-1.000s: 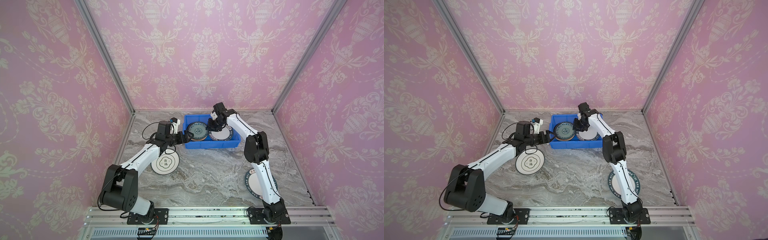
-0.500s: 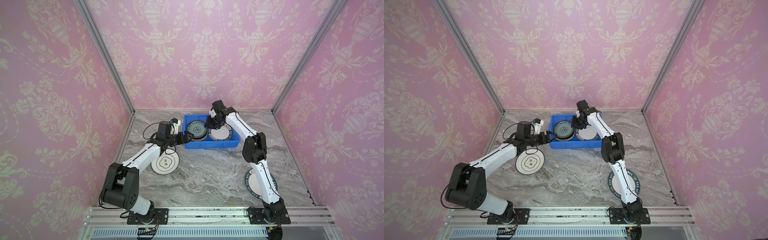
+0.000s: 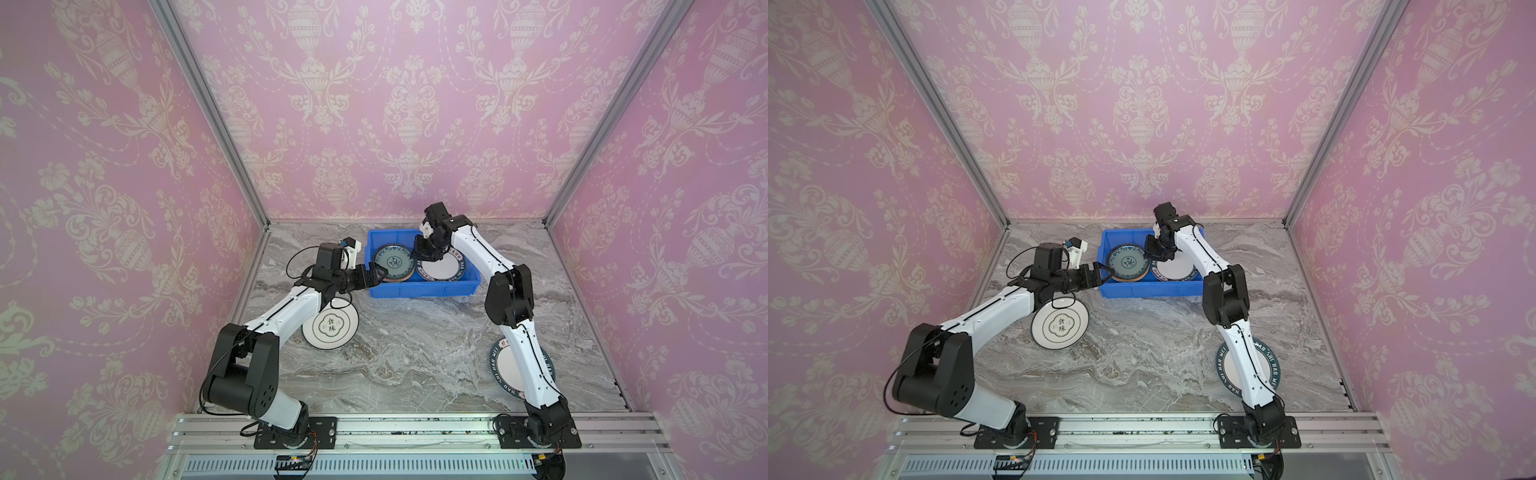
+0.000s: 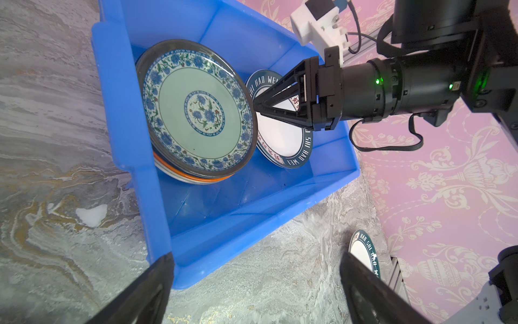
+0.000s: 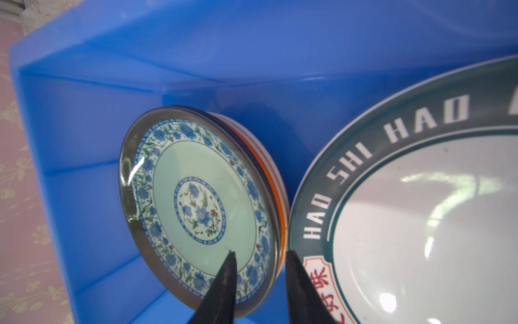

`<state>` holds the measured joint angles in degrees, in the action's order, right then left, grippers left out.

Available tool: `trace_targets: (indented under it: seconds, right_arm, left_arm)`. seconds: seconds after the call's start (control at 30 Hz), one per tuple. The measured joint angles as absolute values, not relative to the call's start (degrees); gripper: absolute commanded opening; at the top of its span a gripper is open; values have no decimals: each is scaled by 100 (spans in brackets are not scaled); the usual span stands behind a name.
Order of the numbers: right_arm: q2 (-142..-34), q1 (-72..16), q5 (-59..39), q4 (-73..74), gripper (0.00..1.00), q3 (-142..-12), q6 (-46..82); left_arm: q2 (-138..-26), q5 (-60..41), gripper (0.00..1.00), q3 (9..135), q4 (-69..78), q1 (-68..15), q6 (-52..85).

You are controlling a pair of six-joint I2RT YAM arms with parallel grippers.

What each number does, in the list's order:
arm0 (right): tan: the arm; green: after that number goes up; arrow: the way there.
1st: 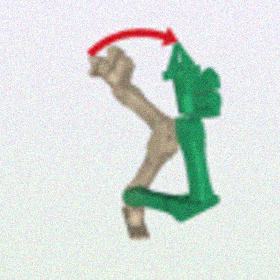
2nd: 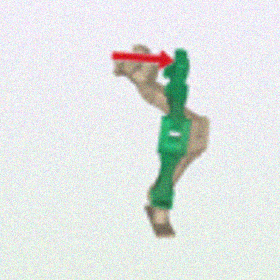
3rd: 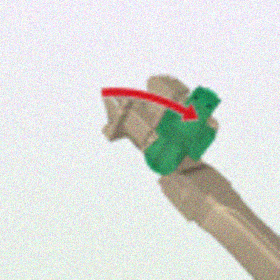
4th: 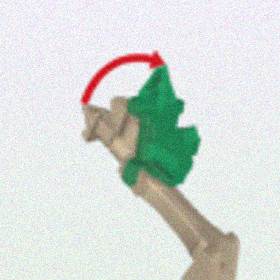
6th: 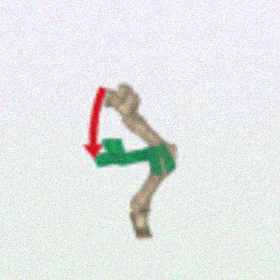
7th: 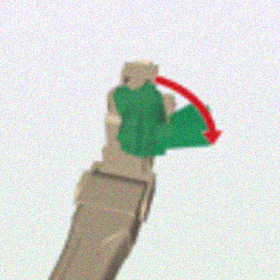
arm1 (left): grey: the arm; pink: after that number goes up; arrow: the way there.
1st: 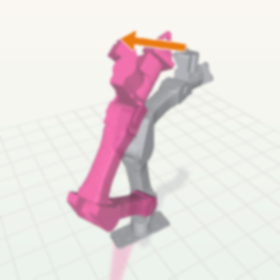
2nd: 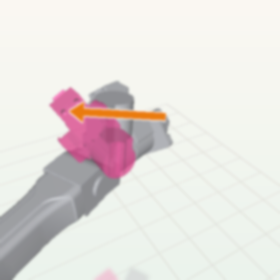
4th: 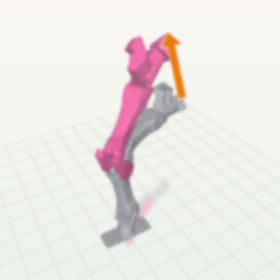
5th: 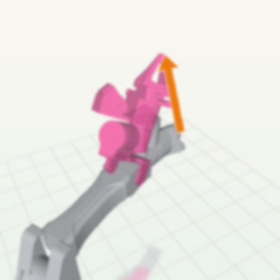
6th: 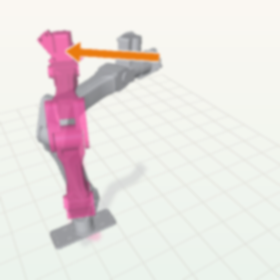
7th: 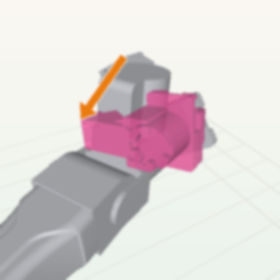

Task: Place the plates into the plastic bin on the countertop
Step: 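Lower the floral plate into the bin onto the black plate with the right gripper, then open the right gripper and withdraw it while the left gripper reaches toward the green-rimmed plate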

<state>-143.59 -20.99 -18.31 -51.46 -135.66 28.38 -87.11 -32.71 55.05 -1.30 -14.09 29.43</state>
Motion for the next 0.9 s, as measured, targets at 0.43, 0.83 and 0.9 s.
trace_targets:
  seconds: [0.43,0.83,0.9]
  right_arm:
    - [-11424,-1483,-1479,-4331,32,-10744,2668]
    - [-7756,-838,-1608,-3323,30,-7308,2882]
    - [-7467,-755,-1699,-3323,30,-6963,2950]
  left_arm:
    - [-8829,-3221,92,5977,-117,-2797,2941]
    - [-10112,-3070,72,6285,445,-4495,3120]
    - [-10447,-3081,69,6475,572,-4755,3183]
